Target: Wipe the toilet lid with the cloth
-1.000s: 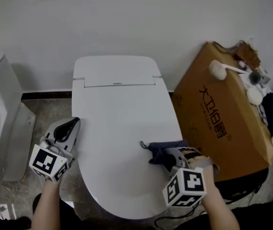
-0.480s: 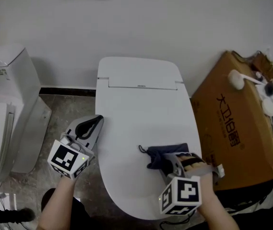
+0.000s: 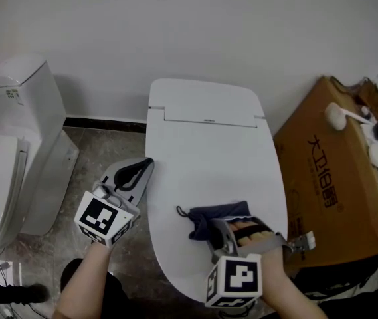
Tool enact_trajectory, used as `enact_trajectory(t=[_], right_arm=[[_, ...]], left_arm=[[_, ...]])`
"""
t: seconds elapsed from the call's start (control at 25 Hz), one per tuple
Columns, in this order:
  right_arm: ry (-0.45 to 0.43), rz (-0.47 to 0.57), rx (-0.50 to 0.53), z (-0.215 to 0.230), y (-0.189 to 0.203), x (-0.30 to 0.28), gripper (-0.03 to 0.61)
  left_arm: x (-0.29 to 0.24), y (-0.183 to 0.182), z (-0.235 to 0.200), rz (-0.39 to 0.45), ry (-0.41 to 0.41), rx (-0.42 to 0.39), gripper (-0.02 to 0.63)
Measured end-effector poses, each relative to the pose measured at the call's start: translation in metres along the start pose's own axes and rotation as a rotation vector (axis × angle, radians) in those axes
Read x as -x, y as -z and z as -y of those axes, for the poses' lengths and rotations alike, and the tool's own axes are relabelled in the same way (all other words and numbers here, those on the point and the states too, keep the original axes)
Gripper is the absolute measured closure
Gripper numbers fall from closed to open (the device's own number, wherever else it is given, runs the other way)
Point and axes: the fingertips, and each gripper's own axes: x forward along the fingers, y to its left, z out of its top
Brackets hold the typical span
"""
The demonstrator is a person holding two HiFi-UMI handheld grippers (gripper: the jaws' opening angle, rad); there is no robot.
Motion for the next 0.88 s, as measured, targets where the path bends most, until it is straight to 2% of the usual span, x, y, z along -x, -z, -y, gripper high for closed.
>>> enact_trajectory(t=[0.4, 0.88], right_arm=[[-0.003, 0.050, 0.062, -0.008, -0.047, -0.004, 0.515], [0.019, 0.078, 0.108, -0.005, -0.073, -0.005, 0.515]], left_arm=[[0.000, 0.000, -0.002, 0.001, -0.003, -0.007, 0.598], [-0.002, 0.002, -0.007, 0.008, -0.017, 0.006, 0.598]])
